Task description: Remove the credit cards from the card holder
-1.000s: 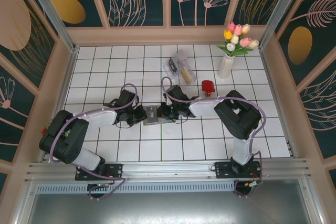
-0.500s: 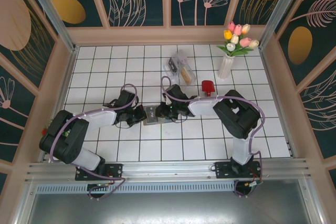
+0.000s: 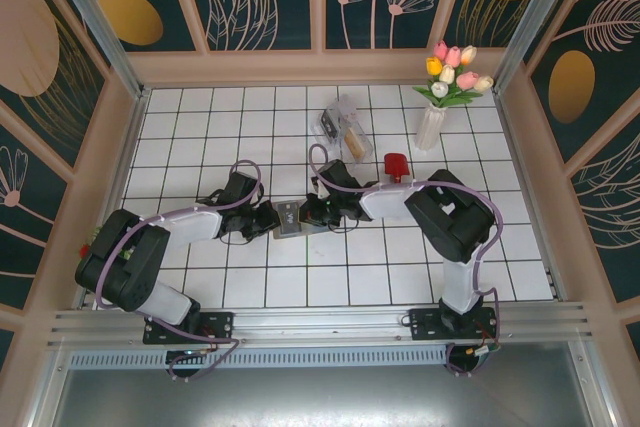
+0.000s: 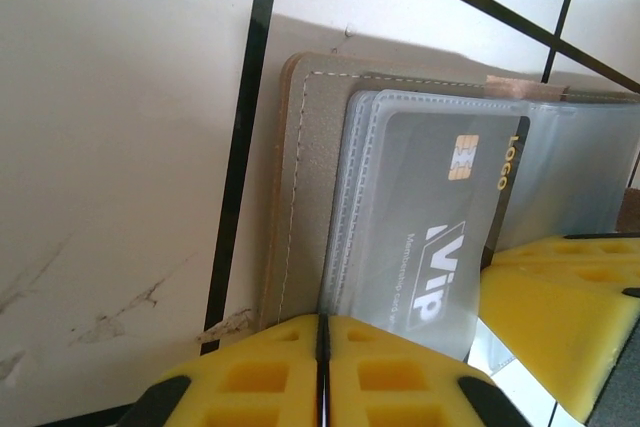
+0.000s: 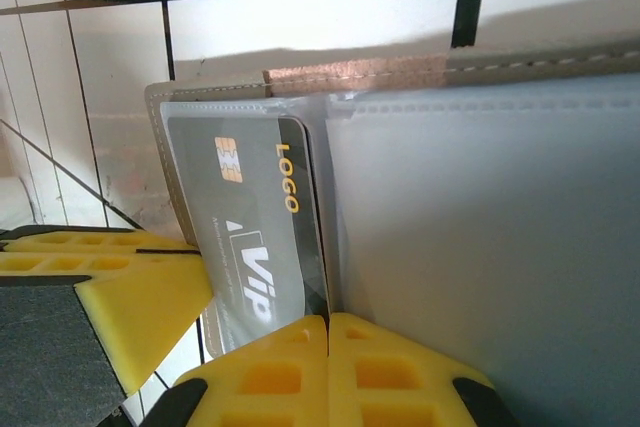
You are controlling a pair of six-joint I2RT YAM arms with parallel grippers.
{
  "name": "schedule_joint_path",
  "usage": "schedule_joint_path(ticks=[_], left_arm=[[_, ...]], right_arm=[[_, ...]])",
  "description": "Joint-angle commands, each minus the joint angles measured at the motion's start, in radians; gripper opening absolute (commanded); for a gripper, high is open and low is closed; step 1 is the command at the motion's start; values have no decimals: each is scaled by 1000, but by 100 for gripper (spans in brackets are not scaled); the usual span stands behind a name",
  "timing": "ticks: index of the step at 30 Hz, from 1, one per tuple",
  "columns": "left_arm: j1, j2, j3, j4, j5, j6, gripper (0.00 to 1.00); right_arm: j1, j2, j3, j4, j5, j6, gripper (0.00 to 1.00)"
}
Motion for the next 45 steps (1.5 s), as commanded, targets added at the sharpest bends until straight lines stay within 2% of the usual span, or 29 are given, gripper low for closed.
schedule_joint_path(ticks=[1,18,25,29,33,40,45], left_arm=[[-3,40,-35,-99,-59,16,15],[9,10,-5,-122,-61,35,16],[9,-81,87,-179,-82,98,20],[9,-102,85,-118,-10,88,20],[0,-60,86,-12,75,49,17],[-13,26,98,-34,47,55,11],[-13,62,82,-70,-3,62,10]], right_arm=[[-6,-20,-33,25,0,-23,0],[-44,-88,-57,-90,38,-86,0],[-44,-71,-64,-26,-1,-53,5],[-44,-63,-67,-14,2,-36,13],[-48,-51,-64,-22,14,-2,19],[-49,-45,-69,-20,19,11,24],[-50,-27,-84,40,-44,17,26]])
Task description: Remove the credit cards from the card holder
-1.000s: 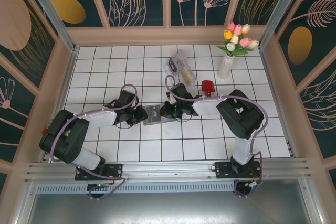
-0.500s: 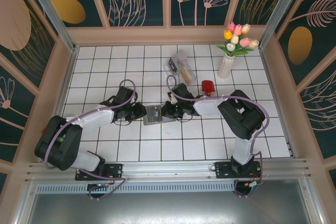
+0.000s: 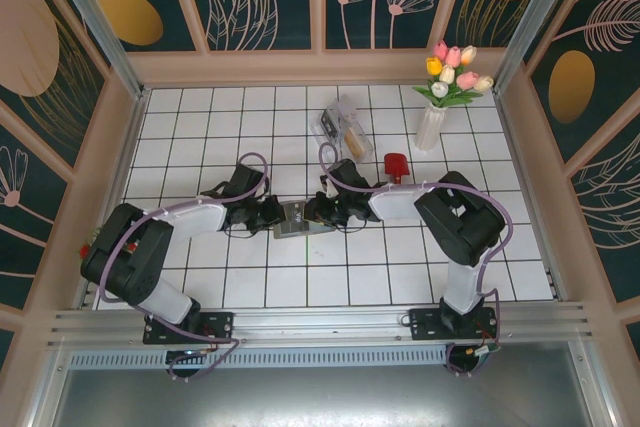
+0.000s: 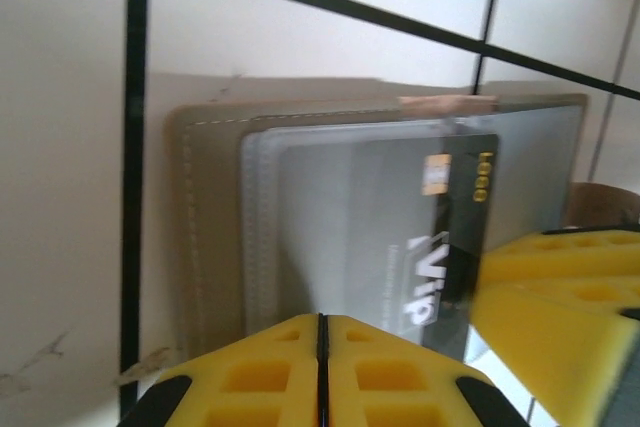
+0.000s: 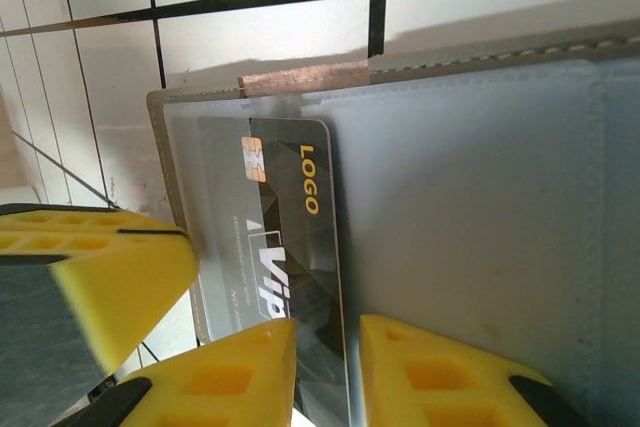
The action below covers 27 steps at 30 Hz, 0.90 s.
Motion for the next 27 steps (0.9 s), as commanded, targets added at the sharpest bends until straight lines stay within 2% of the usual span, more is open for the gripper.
schedule_joint_path(ticks=[1,5,11,18,27], left_arm=[[-4,25,-12,-18,-17,-1,10],[-5,41,-35,-19,-17,0,10],[-4,35,-54,-41,-44,7,10],[-4,34,-50,-57,-73,7,11],[-4,29,-24,-71,-83,7,13]], right_arm=[[-7,31,-28,45,-41,14,26],[-9,38,-37,98,-78,18,25],[-14,33,-56,193,-93,51,18],[-37,-27,-104,170,-42,44,2],[-76,-156,-199,121,-15,-49,0]])
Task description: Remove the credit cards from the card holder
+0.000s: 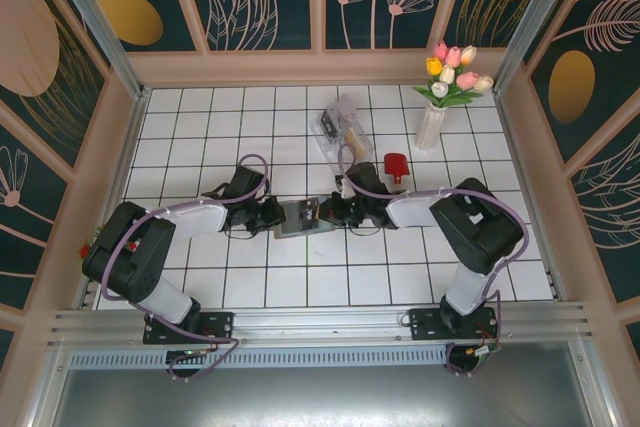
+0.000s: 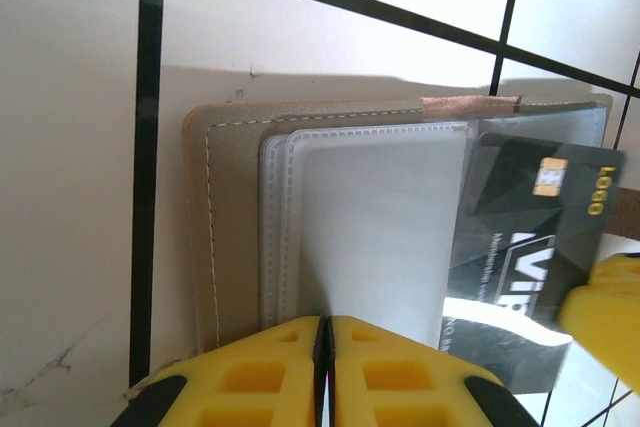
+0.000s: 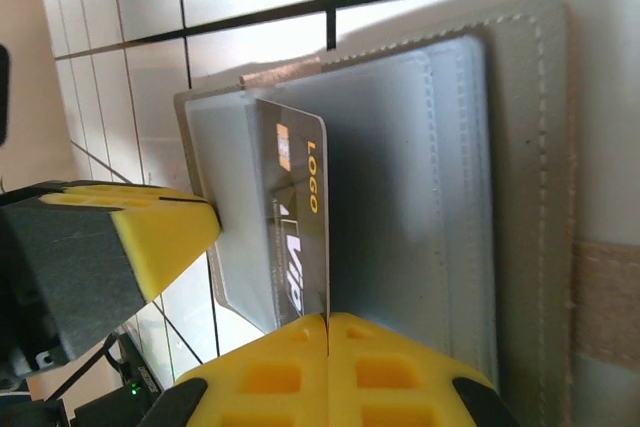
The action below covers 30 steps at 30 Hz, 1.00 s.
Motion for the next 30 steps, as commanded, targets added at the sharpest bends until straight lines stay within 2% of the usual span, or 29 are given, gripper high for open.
schedule_joint_path(ticks=[1,5,10,17,20,21,25,27,30], left_arm=[[-4,20,-3,-98,-72,8,13],[-4,2,57,-116,-62,17,18],[1,-39,155,-126,-34,16,32],[55,-163,215,-82,47,-32,61],[63,-212,211,-6,120,-57,75],[64,-225,208,25,149,-68,78],[65,-234,180,160,272,-142,82],[70,-229,141,285,364,-220,80],[77,-216,130,346,411,-252,74]], right_arm=[[-6,-52,-35,-22,30,-61,0],[-24,-123,-53,14,26,-73,0],[-54,-222,-63,94,-17,-71,0],[-120,-274,-53,240,-139,-1,0],[-122,-273,-30,298,-196,36,0],[-152,-271,-22,320,-217,52,0],[-166,-262,-4,428,-296,119,0],[-167,-257,1,484,-323,151,0],[-170,-247,12,555,-360,194,0]])
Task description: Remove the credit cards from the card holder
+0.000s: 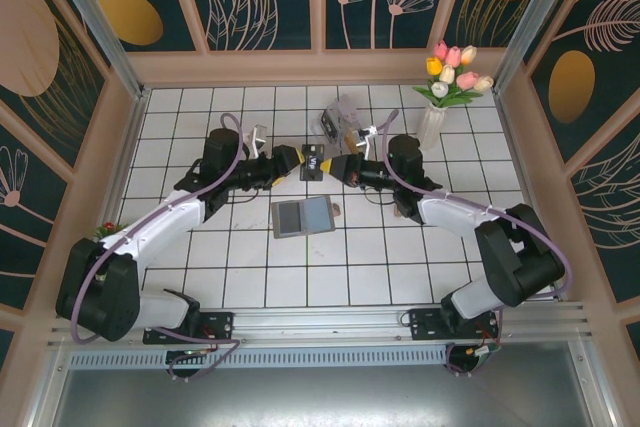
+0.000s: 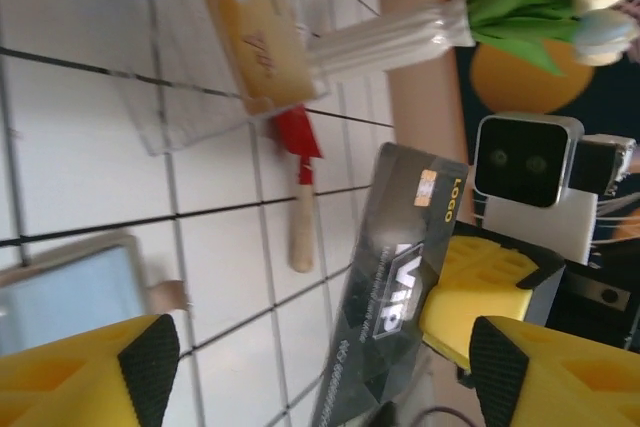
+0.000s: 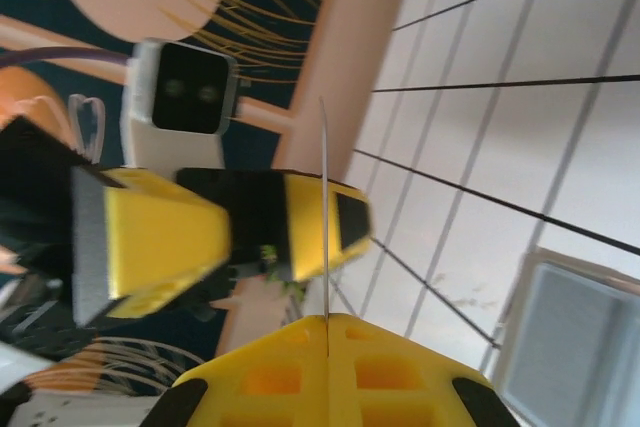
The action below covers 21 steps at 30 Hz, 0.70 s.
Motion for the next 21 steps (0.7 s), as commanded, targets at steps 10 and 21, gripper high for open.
schedule_joint_path(ticks=[10,21], left_arm=[[21,14,-53,451,217,-244,20],[21,-26,-106,587,130,-382,0]], right_arm=[[-5,19,49,250,-131,154,0],[22,-5,-2,361,30,341,41]])
